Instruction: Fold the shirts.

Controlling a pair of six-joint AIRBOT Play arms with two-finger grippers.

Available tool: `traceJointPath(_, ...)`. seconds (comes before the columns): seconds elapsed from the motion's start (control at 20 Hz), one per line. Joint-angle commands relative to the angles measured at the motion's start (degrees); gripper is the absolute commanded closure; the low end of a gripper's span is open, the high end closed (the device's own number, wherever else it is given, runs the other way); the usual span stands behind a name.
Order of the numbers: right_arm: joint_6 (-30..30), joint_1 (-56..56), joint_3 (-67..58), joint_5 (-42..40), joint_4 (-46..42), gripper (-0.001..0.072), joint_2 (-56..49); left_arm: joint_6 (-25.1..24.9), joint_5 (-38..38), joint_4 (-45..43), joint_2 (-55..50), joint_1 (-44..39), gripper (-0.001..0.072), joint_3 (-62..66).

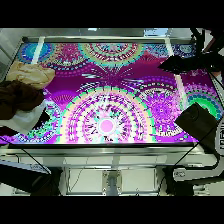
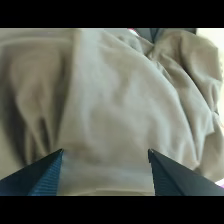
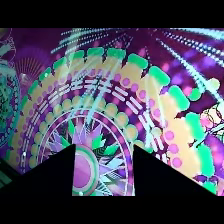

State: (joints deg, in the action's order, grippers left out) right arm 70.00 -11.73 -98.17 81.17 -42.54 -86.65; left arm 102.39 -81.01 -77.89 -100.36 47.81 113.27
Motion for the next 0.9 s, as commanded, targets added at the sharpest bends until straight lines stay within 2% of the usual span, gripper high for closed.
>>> traceJointPath(0.0, 2.32, 0.07, 0.02, 1.66, 0.81, 0.0306, 0.0, -0.48, 0.11, -0.02, -0.24, 1.29, 0.0083, 0.04)
traceJointPath(0.2, 2.29, 0.61, 0.02, 1.86, 0.61, 0.0306, 0.0, -1.97, -1.16, 2.21, -0.94, 1.46, 0.0082, 0.04)
traceJointPath(0.4, 2.25, 2.8, 0.02, 0.9, -0.44, 0.0306, 0.0, -3.48, -1.99, 15.72, -3.96, 1.05, 0.0085, 0.04)
traceJointPath(0.45, 2.25, 3.28, 0.02, 0.61, -0.46, 0.0306, 0.0, -3.98, -2.01, 17.86, -4.61, 0.74, 0.016, 0.04)
traceJointPath(0.5, 2.27, 3.85, 0.02, 0.5, -0.39, 0.0306, 0.0, -5.29, -1.44, 19.34, -4.81, 0.52, 0.0393, 0.04)
traceJointPath(0.55, 2.27, 4.28, 0.02, 0.5, -0.42, 0.0307, 0.0, -7.08, -0.63, 21.11, -4.76, 0.24, 0.0697, 0.13)
traceJointPath(0.65, 2.29, 4.63, 0.0, 0.15, -0.17, 0.0307, 0.0, -11.89, -0.72, 30.29, -4.74, -0.04, 0.0698, 1.29)
traceJointPath(0.7, 2.62, 4.63, 0.02, 0.0, -0.02, 0.0335, 0.0, -13.55, -1.05, 37.07, -4.7, -0.04, 0.0698, 2.23)
traceJointPath(0.8, 3.78, 4.59, 0.0, -0.22, 0.42, 0.0612, 0.0, -18.91, -0.98, 54.4, -3.39, -0.48, 0.07, 3.08)
traceJointPath(0.85, 3.78, 4.57, 0.0, -0.26, 0.66, 0.0638, 0.0, -21.0, -1.07, 60.92, -1.99, -1.53, 0.07, 3.08)
